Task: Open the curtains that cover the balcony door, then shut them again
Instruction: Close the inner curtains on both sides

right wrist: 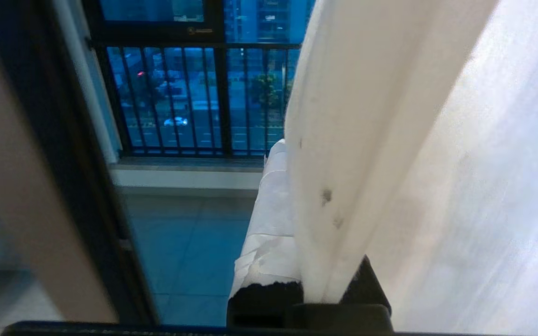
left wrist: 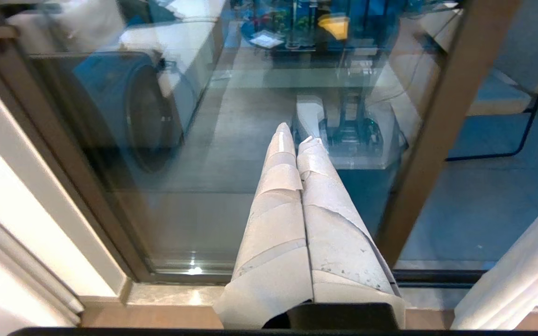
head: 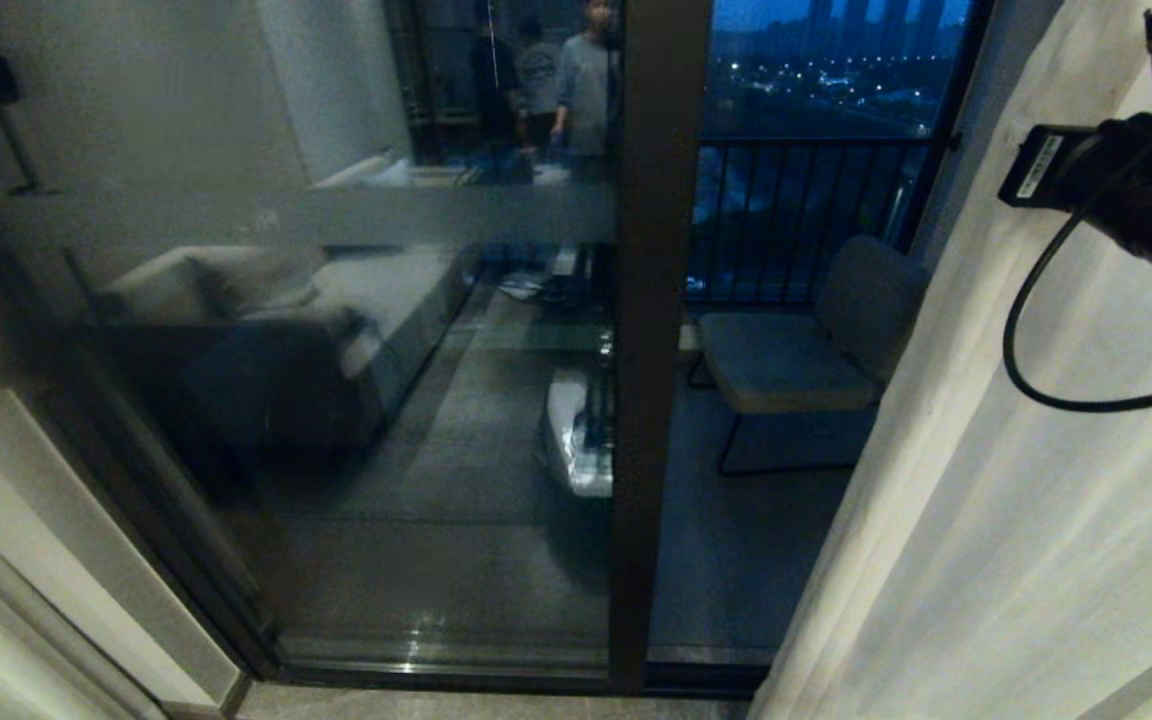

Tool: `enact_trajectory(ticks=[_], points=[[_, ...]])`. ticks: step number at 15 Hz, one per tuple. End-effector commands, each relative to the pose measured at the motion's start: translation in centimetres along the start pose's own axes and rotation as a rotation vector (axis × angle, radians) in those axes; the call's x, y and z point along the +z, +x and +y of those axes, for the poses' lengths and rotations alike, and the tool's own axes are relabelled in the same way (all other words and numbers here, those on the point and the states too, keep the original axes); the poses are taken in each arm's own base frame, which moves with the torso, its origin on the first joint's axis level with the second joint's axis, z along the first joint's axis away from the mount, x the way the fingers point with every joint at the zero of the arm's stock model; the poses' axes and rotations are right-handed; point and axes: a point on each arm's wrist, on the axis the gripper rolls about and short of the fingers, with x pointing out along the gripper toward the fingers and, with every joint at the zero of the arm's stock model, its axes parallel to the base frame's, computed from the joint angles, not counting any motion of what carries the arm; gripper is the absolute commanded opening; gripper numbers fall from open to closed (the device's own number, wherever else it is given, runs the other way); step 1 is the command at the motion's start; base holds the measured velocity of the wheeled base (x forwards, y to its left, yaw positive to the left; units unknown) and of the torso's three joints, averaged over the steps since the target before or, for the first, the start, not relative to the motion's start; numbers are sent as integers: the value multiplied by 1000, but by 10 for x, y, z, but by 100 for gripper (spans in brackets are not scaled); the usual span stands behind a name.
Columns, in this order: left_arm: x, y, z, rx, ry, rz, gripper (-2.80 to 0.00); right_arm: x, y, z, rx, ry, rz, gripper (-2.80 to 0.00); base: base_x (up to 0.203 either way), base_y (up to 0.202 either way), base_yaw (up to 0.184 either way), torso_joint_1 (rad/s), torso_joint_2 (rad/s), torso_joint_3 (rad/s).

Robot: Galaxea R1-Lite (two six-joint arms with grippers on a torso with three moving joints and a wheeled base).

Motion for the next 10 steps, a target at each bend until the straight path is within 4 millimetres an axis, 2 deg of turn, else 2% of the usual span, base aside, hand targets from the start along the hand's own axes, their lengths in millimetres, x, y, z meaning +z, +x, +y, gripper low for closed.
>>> enact_trajectory(ticks=[1, 10], points=[[0, 0, 0, 0, 0, 0, -280, -1, -2, 0, -1, -1, 1, -280, 0, 191, 4, -1, -2, 5], [0, 0, 0, 0, 2, 0, -280, -1, -8, -1, -1, -2, 9, -280, 0, 191, 1, 2, 2, 2]])
